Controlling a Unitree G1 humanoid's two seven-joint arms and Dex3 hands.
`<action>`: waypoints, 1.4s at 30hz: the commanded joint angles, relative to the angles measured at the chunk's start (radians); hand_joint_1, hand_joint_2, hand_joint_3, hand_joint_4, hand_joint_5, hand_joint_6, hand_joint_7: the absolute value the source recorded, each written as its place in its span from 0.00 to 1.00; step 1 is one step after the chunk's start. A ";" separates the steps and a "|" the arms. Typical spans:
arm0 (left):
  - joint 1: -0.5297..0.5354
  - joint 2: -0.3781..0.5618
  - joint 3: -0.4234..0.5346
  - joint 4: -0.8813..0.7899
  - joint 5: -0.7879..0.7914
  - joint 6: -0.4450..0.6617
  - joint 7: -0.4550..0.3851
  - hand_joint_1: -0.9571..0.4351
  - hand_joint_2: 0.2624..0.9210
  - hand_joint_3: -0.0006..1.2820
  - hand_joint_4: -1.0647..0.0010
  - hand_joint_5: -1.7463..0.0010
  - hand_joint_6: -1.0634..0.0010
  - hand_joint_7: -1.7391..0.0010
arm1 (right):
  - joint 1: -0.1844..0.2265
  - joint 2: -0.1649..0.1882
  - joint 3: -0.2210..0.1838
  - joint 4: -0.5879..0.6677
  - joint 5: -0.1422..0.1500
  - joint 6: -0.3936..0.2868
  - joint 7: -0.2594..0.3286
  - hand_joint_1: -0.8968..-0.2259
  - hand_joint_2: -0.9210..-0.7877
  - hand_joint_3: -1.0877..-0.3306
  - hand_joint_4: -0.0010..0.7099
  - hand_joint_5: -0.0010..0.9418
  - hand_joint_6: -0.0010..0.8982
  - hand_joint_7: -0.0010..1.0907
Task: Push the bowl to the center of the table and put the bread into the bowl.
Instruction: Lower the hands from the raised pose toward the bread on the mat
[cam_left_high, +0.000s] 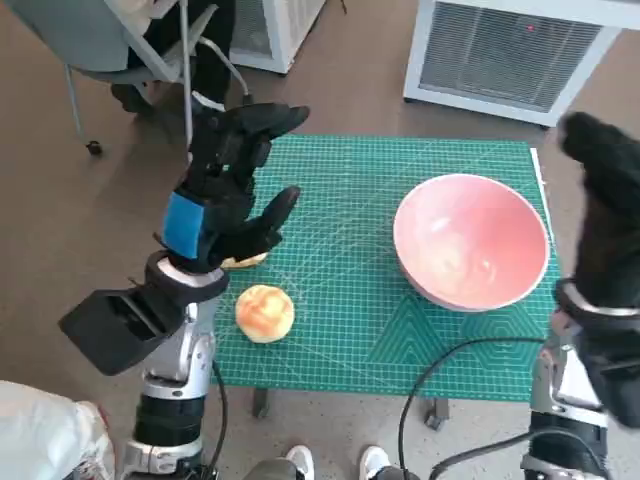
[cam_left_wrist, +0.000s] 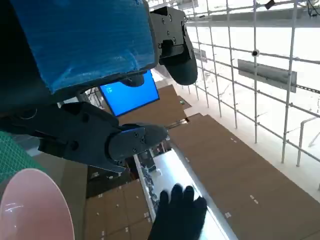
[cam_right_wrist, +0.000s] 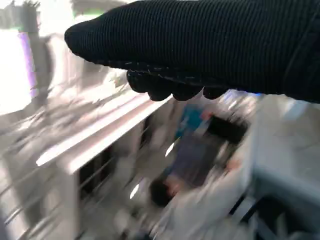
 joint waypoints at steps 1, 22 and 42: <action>0.006 0.004 0.005 -0.023 -0.015 0.004 -0.001 0.50 0.89 0.43 0.98 0.49 1.00 0.37 | -0.022 -0.017 -0.041 0.140 -0.003 -0.004 -0.051 0.80 0.00 0.77 0.60 0.00 0.20 0.53; 0.006 0.006 0.007 -0.029 -0.026 0.024 0.008 0.49 0.89 0.43 1.00 0.48 1.00 0.37 | -0.172 -0.079 -0.085 0.765 0.010 0.088 -0.133 0.89 0.00 0.74 0.60 0.00 0.24 0.46; 0.020 0.026 0.017 -0.050 -0.027 0.025 0.003 0.49 0.89 0.42 0.99 0.49 1.00 0.36 | -0.228 0.009 -0.075 0.877 0.007 0.248 -0.087 0.98 0.00 0.72 0.62 0.00 0.25 0.46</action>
